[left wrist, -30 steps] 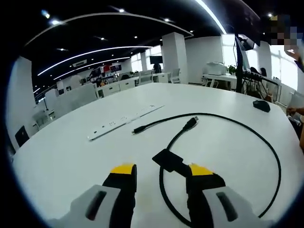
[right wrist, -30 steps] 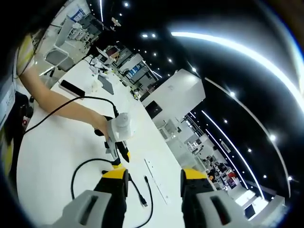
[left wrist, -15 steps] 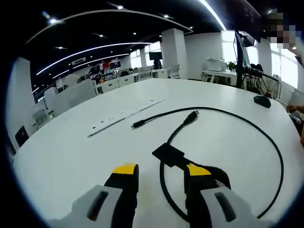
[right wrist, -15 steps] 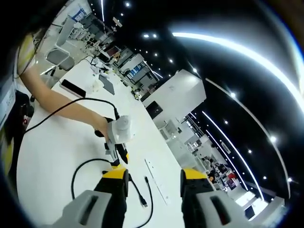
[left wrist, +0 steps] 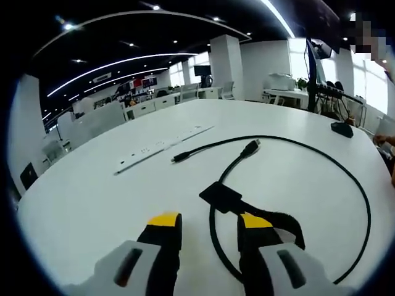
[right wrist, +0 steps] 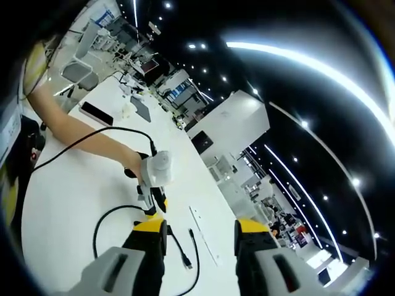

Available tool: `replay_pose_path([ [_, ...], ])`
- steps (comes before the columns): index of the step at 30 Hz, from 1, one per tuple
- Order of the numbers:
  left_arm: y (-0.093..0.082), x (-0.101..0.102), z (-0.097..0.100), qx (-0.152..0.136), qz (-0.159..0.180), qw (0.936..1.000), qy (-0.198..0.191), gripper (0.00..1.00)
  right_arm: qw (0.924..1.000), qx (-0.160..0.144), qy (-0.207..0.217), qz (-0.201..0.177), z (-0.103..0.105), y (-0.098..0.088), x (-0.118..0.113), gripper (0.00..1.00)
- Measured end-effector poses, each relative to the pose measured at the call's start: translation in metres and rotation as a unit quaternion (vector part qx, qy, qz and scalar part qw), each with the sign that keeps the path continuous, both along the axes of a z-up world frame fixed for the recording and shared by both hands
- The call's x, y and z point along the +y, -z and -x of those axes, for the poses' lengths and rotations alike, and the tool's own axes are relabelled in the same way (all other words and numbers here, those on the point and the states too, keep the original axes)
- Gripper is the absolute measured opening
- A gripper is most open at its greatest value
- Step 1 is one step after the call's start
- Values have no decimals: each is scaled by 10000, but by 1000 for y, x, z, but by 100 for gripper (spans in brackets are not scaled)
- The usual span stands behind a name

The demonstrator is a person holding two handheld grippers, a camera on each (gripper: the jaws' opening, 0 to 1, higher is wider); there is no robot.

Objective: Find the charging cable on the desk, coil it up and secure with Velcro.

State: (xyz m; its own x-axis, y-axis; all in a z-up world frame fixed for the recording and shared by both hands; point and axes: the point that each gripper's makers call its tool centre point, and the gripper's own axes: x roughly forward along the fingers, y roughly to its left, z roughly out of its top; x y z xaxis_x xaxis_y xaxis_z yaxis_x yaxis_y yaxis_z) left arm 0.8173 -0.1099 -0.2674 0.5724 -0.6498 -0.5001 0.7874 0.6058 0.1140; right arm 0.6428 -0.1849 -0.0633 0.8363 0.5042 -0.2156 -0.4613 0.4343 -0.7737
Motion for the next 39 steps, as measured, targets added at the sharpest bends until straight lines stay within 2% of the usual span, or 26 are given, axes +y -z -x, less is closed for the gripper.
replay_pose_path([
  [28, 1, 3, -2, -43, -127, 9999, -8, 33, 9999, 63, -57, 138, -1, 10, 7, 45],
  [39, 0, 3, 0, 23, -1, 10000, -12, 31, 9997, 89, -41, 214, -3, 10, 9, 45],
])
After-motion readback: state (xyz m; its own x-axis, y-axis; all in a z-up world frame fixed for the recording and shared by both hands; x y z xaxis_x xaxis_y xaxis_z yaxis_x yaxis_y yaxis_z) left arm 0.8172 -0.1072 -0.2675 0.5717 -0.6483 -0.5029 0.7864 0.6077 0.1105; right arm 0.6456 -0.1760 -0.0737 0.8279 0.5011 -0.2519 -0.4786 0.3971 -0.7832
